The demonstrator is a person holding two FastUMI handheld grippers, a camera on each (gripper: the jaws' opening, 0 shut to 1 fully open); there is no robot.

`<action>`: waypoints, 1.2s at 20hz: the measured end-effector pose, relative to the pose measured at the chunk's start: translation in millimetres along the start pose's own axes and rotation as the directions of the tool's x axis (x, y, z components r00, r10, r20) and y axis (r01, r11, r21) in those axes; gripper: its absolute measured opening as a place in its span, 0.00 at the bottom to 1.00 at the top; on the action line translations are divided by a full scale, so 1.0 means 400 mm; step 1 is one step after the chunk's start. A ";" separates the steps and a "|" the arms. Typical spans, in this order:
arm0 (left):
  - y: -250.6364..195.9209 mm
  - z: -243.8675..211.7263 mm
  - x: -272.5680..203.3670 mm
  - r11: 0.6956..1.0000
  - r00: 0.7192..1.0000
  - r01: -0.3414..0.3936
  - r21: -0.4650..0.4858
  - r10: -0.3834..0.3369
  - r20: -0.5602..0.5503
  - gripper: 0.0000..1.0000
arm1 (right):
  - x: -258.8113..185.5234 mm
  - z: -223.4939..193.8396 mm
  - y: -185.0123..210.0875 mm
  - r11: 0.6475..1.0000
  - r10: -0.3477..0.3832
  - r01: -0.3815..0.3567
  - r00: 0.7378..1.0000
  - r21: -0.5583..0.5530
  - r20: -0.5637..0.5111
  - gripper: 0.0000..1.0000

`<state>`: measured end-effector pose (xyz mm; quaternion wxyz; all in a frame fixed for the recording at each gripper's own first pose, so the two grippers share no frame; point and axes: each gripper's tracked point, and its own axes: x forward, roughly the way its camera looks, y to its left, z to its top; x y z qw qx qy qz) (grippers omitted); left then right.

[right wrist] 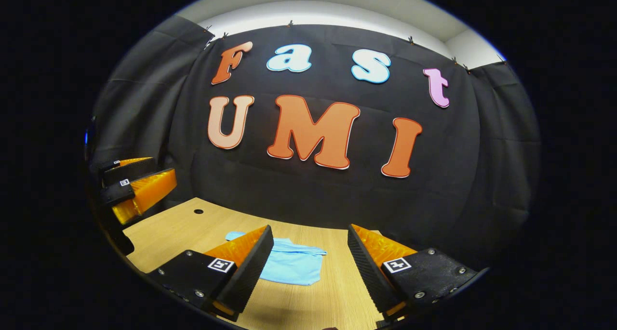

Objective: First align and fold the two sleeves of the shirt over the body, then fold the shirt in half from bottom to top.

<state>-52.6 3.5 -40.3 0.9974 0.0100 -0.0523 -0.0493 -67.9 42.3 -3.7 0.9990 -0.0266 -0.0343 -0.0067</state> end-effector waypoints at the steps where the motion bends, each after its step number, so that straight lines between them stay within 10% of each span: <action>1: 0.005 -0.001 0.013 1.000 1.000 0.000 0.001 0.000 0.001 0.96 | -0.002 -0.003 -0.004 1.000 -0.004 0.004 1.000 -0.012 -0.002 0.96; 11: -0.062 0.013 0.065 0.995 0.997 -0.077 0.065 0.075 0.025 0.97 | 0.032 -0.097 -0.139 0.998 0.059 -0.057 0.997 0.041 -0.040 0.97; 19: -0.329 0.005 0.116 0.959 0.968 -0.252 0.127 0.251 0.024 1.00 | 0.087 -0.201 -0.420 0.976 0.211 -0.210 0.977 0.052 -0.016 0.98; 24: -0.557 0.026 0.133 0.965 0.978 -0.207 0.162 0.207 0.017 1.00 | 0.081 -0.205 -0.557 0.973 0.214 -0.213 0.977 0.091 0.000 0.98</action>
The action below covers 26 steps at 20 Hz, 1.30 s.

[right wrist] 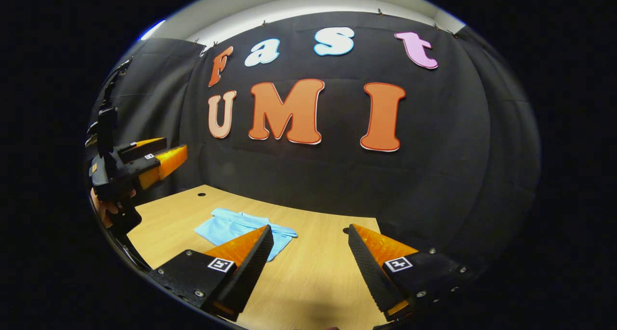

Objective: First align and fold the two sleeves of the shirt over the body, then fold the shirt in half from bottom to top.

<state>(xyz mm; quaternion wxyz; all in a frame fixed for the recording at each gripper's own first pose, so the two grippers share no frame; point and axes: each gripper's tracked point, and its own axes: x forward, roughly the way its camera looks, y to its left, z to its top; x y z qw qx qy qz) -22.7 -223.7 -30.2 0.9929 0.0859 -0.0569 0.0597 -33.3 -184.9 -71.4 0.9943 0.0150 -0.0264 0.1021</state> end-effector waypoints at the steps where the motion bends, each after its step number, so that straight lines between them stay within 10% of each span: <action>1: -0.016 0.013 -0.011 1.000 1.000 0.007 0.003 -0.007 0.006 0.99 | -0.004 0.004 -0.004 1.000 0.005 -0.006 1.000 0.004 0.008 0.98; 26: 0.285 0.031 -0.087 0.999 1.000 -0.003 -0.046 0.003 0.004 1.00 | -0.037 0.092 0.175 0.998 -0.048 0.050 0.998 -0.039 0.034 0.98</action>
